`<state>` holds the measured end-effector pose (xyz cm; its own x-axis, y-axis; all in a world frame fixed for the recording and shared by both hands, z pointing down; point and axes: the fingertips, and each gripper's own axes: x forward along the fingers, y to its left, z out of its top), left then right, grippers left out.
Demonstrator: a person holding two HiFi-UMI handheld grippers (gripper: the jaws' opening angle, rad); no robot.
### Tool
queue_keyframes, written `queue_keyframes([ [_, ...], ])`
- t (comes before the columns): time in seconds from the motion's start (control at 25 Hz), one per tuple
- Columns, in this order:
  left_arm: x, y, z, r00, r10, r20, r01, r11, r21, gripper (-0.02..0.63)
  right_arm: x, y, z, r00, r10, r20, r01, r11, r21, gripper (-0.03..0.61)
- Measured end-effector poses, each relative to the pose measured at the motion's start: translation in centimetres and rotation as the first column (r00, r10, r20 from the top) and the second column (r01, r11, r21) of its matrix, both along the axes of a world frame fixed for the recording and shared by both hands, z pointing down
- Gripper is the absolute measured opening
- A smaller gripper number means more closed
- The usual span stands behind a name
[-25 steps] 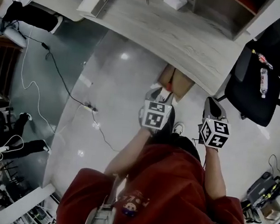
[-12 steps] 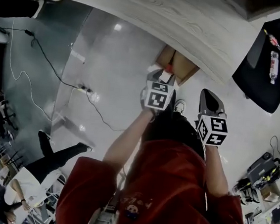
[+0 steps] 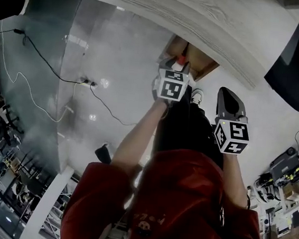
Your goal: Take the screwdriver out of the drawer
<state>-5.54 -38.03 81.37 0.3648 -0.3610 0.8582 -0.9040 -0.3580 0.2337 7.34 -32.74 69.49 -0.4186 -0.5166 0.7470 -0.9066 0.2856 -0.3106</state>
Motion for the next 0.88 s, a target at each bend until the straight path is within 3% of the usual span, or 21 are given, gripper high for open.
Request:
queue_keyframes([
  [0.36, 0.5, -1.1, 6.2, 0.999, 0.001, 0.040, 0.001, 0.999, -0.050, 0.190, -0.4, 0.0, 3.9, 1.000, -0.007, 0.016, 0.008, 0.998, -0.058, 0.002],
  [0.88, 0.1, -0.9, 8.7, 0.973, 0.042, 0.225, -0.014, 0.992, -0.124, 0.177, 1.0, -0.1, 5.4, 1.000, 0.020, 0.011, -0.019, 0.996, -0.083, 0.002],
])
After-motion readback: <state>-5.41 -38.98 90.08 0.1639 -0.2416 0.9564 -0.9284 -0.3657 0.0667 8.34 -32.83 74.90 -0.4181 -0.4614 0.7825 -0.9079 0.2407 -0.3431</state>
